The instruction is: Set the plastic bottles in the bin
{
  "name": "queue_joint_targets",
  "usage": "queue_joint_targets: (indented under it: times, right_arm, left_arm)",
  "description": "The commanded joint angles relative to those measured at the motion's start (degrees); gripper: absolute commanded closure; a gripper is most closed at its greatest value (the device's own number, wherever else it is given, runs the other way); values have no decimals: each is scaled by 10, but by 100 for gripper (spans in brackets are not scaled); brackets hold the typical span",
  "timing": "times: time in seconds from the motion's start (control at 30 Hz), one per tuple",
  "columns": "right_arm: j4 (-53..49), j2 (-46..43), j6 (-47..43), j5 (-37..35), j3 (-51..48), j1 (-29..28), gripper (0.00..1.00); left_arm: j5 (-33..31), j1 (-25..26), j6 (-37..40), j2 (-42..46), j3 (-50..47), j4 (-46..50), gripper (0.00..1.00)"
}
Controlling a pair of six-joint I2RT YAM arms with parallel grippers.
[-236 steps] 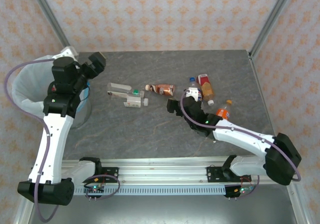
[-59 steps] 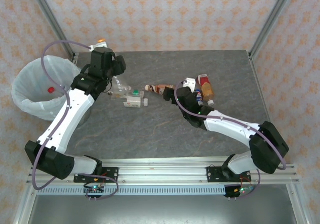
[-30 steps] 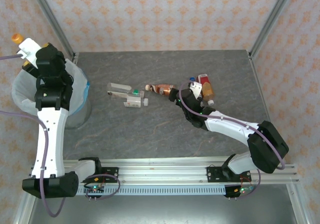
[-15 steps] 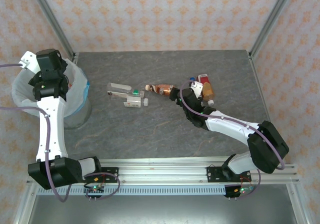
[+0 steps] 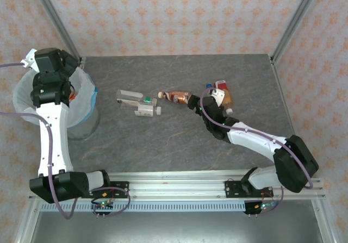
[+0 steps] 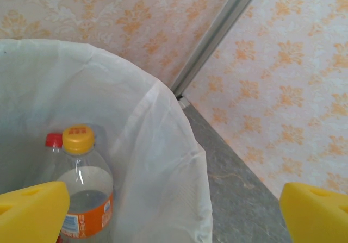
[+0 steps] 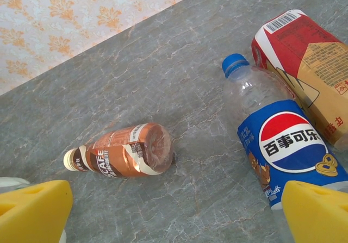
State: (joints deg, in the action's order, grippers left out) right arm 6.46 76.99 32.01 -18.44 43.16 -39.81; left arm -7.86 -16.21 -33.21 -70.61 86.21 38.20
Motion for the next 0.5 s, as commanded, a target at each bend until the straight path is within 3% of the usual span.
queue_joint_targets:
  times: [0.0, 0.2, 0.47]
  right_arm:
    - [-4, -20, -14, -8, -15, 3, 1]
    - [27, -42, -20, -9, -39, 2, 1]
    - [62, -89, -54, -4, -74, 3, 1]
  left_arm:
    - [20, 31, -13, 39, 17, 32, 0]
    - [-22, 160, -32, 73, -5, 16, 0]
    - [-32, 294, -71, 36, -30, -2, 0]
